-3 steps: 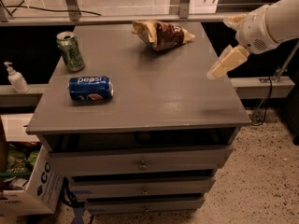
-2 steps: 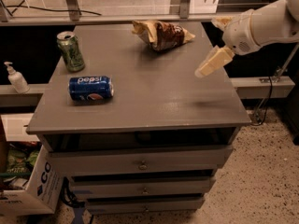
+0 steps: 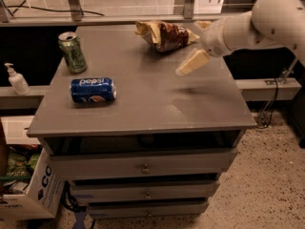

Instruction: Move brown chip bag near pepsi can

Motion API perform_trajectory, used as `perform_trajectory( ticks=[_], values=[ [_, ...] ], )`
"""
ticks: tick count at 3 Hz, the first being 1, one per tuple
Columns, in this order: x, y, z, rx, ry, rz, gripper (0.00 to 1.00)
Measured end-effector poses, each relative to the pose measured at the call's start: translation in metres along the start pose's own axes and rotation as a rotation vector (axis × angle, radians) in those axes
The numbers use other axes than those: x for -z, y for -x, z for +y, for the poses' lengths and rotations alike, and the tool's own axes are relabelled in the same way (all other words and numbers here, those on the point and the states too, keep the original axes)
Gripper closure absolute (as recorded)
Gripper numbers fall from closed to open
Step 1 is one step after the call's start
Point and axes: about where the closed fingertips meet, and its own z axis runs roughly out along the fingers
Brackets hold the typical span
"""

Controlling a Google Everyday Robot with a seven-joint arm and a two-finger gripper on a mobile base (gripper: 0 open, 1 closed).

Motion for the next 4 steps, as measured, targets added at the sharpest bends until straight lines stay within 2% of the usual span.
perform_trajectory(
  ticks=[2, 4],
  values=[
    [-0.075, 0.005, -0.02, -0.052, -0.048, -0.051, 0.0],
    [-0.123, 0.021, -0.06, -0.122, -0.124, -0.133, 0.0]
  ],
)
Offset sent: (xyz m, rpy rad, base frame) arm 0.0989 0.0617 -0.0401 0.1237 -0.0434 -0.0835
